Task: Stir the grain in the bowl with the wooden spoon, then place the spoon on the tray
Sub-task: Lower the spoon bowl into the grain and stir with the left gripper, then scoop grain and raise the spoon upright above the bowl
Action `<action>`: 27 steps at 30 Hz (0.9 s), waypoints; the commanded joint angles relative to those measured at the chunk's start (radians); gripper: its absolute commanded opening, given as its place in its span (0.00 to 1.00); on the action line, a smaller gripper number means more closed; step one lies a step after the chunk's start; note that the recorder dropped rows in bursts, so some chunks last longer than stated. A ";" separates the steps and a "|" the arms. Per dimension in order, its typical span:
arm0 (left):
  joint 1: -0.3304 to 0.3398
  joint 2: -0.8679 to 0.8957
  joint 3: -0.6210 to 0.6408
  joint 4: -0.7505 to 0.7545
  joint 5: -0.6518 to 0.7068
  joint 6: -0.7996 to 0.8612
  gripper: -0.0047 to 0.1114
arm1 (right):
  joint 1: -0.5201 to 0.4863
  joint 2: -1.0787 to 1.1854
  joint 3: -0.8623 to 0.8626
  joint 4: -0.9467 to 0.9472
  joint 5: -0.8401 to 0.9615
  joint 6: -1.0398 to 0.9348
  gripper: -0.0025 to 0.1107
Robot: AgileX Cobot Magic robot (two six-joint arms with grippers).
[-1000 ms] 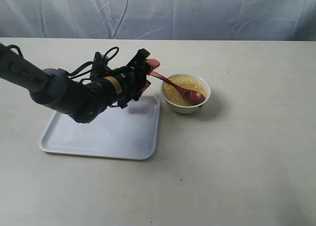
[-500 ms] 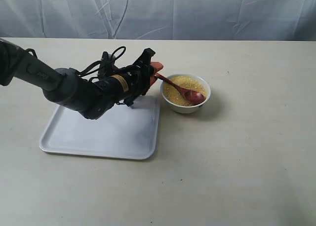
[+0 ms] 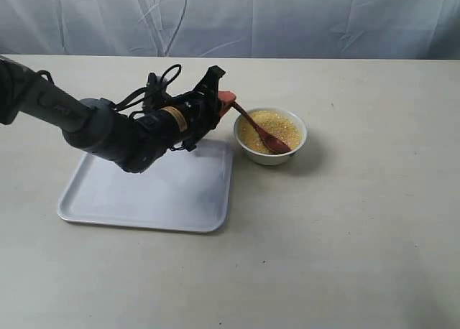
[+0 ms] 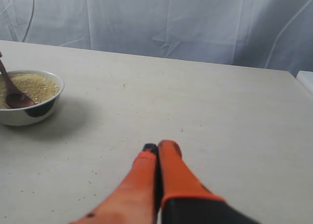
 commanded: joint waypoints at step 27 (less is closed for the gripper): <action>0.002 -0.073 -0.002 0.026 -0.258 0.089 0.04 | -0.004 -0.007 0.003 -0.002 -0.007 0.002 0.02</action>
